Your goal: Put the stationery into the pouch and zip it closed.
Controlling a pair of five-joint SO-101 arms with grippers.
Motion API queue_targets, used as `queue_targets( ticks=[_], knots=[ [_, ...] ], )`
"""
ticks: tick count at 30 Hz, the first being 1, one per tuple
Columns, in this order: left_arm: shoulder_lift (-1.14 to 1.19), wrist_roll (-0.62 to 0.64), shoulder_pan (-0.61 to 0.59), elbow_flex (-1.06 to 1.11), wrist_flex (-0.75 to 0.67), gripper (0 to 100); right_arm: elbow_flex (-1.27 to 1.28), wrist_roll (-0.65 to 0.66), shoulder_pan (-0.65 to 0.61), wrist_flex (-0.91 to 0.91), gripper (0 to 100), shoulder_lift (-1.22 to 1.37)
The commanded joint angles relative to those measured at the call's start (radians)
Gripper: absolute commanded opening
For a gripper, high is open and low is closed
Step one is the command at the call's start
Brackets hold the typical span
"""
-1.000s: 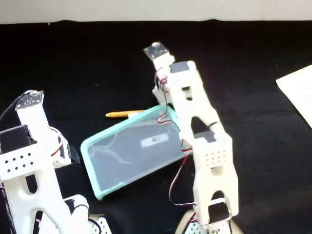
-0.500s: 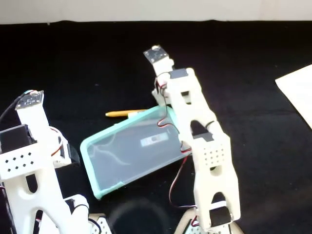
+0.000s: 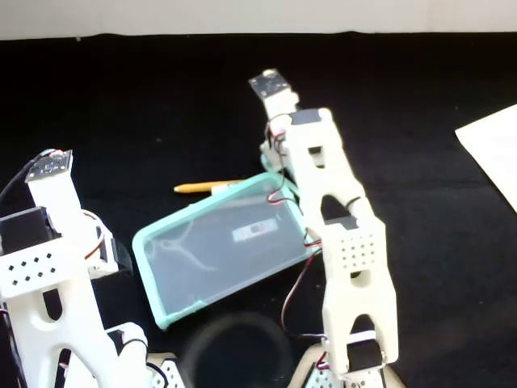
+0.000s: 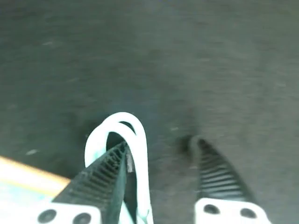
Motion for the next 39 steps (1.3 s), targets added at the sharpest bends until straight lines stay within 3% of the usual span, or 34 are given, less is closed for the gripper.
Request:
queue_targets(
  ticks=[1, 12, 22, 27, 33, 39],
  knots=[
    [-0.001, -0.005, 0.015, -0.002, -0.002, 24, 0.002, 0.006, 0.044, 0.018, 1.3, 0.008],
    [-0.002, -0.005, 0.015, -0.002, -0.002, 24, -0.082, -0.037, 0.054, 0.186, 0.6, -0.058],
    [-0.002, -0.005, 0.025, -0.007, -0.002, 24, -0.605, -0.206, 0.039, 0.549, 0.6, -0.306],
    [-0.004, 0.04, 0.156, -0.012, -0.002, 24, -0.863, -0.224, -0.031, 0.667, 0.6, -0.469],
    [-0.004, 0.18, 0.302, -0.111, -0.006, 24, -0.842, -0.288, -0.097, 0.665, 0.6, -0.736],
    [-0.004, 0.259, 0.317, -0.245, 0.0, 24, -0.661, -0.29, -0.2, 0.665, 0.6, -0.981]
  ],
)
